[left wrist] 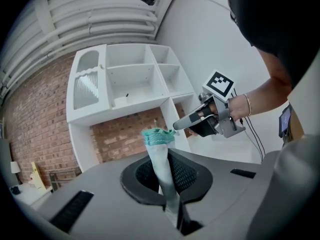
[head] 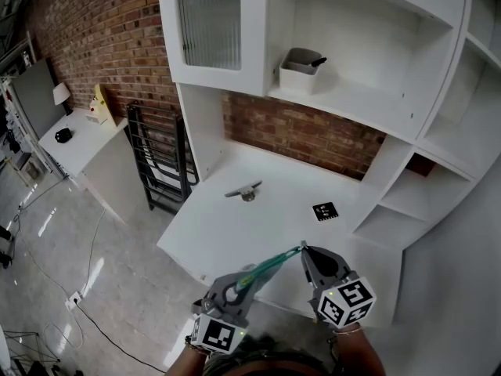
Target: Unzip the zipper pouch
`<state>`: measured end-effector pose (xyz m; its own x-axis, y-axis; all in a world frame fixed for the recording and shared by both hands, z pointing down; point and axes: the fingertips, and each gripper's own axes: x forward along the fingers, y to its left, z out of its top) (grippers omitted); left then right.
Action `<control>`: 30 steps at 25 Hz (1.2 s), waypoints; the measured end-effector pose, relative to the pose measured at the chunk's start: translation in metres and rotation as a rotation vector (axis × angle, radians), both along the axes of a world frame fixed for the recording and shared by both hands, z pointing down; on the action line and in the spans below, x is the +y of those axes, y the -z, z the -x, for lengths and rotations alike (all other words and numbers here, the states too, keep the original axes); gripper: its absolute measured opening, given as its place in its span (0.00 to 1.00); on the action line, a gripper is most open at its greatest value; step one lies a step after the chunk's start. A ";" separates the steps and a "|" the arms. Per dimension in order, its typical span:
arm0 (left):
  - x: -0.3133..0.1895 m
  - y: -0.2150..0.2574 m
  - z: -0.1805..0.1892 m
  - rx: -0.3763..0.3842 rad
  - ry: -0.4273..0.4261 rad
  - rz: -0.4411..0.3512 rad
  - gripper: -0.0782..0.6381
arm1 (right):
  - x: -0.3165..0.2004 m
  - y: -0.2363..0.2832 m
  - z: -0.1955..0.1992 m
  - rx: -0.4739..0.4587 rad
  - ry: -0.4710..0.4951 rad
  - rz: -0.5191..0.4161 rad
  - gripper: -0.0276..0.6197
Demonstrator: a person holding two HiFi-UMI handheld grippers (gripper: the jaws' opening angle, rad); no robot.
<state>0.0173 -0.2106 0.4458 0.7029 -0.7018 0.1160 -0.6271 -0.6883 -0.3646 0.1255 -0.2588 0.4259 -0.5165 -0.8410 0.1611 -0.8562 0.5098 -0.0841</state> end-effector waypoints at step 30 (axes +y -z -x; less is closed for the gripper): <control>-0.028 -0.010 -0.003 -0.004 -0.086 0.081 0.11 | 0.044 -0.032 0.040 0.173 0.378 -0.035 0.64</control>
<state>0.0201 -0.2388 0.4557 0.7592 -0.6275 0.1729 -0.5634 -0.7665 -0.3082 0.0860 -0.2144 0.4581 -0.7575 -0.6040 0.2476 -0.6084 0.7907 0.0676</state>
